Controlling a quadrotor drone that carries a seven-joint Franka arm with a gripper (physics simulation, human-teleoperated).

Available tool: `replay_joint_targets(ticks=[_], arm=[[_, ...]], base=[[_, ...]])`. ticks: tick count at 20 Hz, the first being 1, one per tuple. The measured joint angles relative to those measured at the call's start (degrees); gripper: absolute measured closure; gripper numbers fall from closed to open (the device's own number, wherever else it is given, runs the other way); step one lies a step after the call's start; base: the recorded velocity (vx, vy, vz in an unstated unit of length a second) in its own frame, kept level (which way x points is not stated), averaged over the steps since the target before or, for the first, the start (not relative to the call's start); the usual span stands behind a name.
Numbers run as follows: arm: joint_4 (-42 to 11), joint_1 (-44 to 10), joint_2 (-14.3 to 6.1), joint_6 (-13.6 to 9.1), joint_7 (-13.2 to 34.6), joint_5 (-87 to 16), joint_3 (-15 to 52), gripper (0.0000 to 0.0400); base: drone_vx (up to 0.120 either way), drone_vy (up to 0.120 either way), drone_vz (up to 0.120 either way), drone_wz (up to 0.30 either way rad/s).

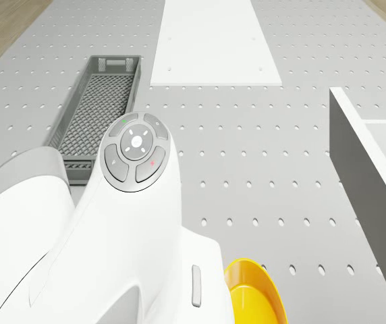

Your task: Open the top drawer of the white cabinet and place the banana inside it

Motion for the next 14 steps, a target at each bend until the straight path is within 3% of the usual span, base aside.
replay_joint_targets(ticks=[9, 14], arm=[[0.0, 0.4, -1.2, 0.8, -0.4, -0.3, -0.2, 0.0], [0.0, 0.5, -1.7, 1.3, -0.5, -0.4, -0.3, 0.0]], base=[[0.12, 0.12, -0.12, 0.0], [0.12, 0.008, -0.12, 0.0]])
